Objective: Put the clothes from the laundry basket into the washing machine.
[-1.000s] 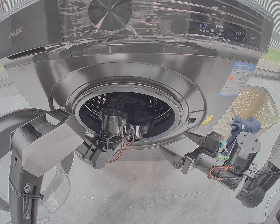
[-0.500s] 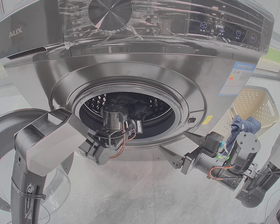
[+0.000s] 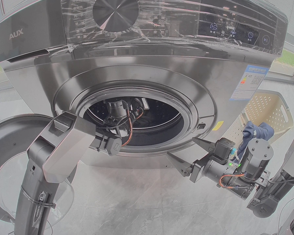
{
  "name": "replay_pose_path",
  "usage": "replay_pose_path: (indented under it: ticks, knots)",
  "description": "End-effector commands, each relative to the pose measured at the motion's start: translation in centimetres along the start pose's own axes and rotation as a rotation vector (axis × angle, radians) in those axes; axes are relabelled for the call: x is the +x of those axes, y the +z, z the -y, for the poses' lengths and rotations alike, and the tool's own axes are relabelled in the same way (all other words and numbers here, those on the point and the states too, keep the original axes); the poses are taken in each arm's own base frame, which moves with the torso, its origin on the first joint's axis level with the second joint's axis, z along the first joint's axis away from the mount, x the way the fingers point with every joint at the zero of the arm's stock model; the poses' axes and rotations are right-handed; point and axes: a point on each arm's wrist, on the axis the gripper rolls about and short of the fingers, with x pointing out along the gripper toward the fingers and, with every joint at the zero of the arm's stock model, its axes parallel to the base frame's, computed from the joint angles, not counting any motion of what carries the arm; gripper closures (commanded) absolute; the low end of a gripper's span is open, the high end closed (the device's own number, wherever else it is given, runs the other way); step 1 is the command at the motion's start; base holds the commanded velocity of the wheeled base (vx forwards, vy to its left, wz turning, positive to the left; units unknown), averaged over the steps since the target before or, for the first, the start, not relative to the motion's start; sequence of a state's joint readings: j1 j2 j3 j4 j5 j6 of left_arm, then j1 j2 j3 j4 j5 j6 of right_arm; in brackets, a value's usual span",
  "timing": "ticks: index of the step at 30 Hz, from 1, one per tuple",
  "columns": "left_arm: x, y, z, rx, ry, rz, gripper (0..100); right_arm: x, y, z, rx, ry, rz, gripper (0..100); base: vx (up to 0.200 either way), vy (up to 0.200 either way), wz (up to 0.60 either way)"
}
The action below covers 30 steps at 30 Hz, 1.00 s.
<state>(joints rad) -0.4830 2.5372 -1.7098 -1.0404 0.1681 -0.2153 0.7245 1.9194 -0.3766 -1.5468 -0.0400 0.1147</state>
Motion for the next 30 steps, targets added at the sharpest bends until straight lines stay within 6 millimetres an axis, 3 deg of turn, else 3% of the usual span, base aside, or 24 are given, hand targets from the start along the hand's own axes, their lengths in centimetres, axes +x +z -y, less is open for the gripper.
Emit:
replay_pose_path:
  ticks: [1,2,3,10,18,24,30]
  knots:
    - [1.1,-1.2,-1.0,-0.002,0.031,0.032,100,0.0,-0.1,0.0,0.000,-0.001,-0.002,0,0.000,0.000,0.00]
    - [1.1,-1.2,-1.0,-0.002,0.031,0.032,100,0.0,-0.1,0.0,0.000,-0.001,-0.002,0,0.000,0.000,0.00]
    - [1.1,-1.3,-1.1,0.000,0.037,0.024,0,0.0,-0.1,0.0,0.000,0.000,-0.001,0,0.000,0.000,0.00]
    - [0.6,-1.3,-0.7,0.002,0.037,0.003,0,0.0,-0.1,0.0,0.002,0.001,-0.003,0,0.000,0.000,0.00]
    - [-2.0,-0.8,0.8,0.020,0.020,-0.089,0,0.0,-0.2,0.0,0.002,0.000,-0.007,0,0.000,0.000,0.00]
    - [-4.1,-1.8,1.0,0.067,0.016,-0.195,0,0.0,-0.2,0.0,0.002,0.001,-0.006,0,0.000,0.000,0.00]
    - [-6.9,0.5,3.1,0.065,-0.047,-0.223,0,0.0,-0.2,0.0,0.002,-0.001,-0.007,0,0.000,0.000,0.00]
